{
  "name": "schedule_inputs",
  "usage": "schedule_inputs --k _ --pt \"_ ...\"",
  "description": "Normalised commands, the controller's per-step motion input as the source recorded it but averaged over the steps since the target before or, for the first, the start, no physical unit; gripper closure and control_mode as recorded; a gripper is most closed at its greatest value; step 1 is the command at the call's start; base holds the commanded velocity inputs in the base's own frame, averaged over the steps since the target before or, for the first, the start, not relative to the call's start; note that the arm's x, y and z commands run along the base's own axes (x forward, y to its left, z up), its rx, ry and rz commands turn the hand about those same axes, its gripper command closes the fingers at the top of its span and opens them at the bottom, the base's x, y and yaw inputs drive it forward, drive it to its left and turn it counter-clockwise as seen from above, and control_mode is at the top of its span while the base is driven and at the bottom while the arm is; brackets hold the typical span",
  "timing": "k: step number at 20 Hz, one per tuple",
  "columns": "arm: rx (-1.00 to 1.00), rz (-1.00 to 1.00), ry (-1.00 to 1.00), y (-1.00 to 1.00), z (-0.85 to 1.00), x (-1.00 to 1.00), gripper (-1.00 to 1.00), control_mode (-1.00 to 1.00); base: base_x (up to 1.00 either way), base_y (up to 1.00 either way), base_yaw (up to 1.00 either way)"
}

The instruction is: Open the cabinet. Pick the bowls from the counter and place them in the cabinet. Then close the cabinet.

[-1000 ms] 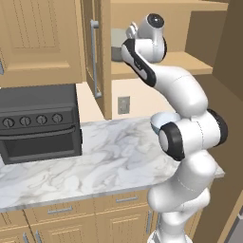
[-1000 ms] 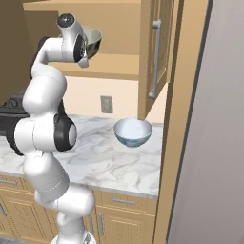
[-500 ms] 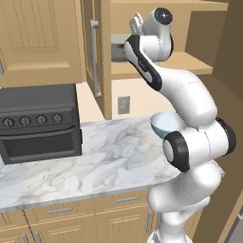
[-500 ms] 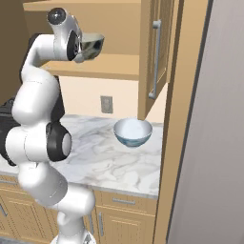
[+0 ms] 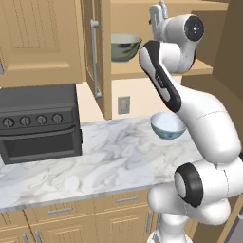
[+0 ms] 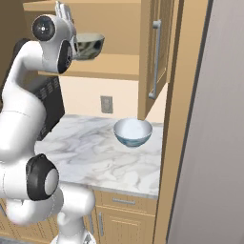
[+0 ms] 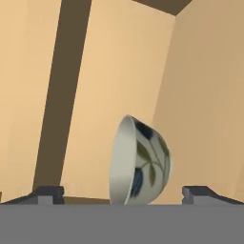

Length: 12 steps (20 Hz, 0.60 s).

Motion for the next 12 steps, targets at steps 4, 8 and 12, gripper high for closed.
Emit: schedule_inputs --k 4,8,12 --pt "0.00 0.00 -0.07 -0.73 0.00 -1.00 -1.00 -1.00 0.00 0.00 0.00" --pt "0.00 0.00 0.02 -0.78 -0.17 -1.00 -1.00 -1.00 0.00 0.00 0.00" --pt "-0.06 0.00 0.16 -0.68 -0.41 -1.00 -1.00 -1.00 0.00 0.00 0.00"
